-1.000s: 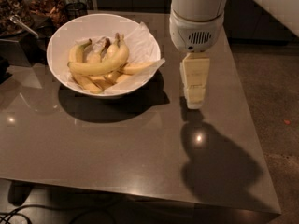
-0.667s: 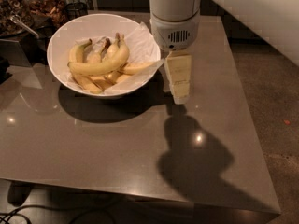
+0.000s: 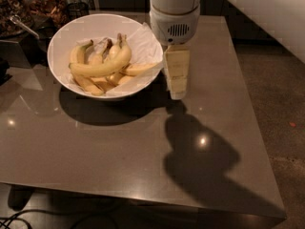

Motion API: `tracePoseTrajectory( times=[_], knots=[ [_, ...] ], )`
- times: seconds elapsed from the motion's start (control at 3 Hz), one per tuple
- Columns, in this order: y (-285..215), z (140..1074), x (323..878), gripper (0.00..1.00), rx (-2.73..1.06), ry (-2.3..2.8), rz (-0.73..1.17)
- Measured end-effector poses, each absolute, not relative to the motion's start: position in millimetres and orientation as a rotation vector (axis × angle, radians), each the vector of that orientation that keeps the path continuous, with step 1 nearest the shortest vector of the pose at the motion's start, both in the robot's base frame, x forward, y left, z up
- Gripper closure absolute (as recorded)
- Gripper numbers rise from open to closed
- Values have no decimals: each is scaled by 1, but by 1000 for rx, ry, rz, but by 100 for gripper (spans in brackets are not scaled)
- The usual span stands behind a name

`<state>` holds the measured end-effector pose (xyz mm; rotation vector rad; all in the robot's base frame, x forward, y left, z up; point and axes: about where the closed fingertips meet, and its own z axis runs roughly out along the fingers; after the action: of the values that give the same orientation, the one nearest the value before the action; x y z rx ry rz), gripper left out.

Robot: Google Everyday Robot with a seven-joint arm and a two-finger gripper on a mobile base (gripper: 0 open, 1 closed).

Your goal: Pick banana from white bowl

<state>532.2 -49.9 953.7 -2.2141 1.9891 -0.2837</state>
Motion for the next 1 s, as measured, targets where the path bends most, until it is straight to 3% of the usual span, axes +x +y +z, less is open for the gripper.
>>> tracePoseTrajectory(
  times=[1.0],
  knots=[
    [25, 961, 579, 3, -2369, 1770, -220]
  ],
)
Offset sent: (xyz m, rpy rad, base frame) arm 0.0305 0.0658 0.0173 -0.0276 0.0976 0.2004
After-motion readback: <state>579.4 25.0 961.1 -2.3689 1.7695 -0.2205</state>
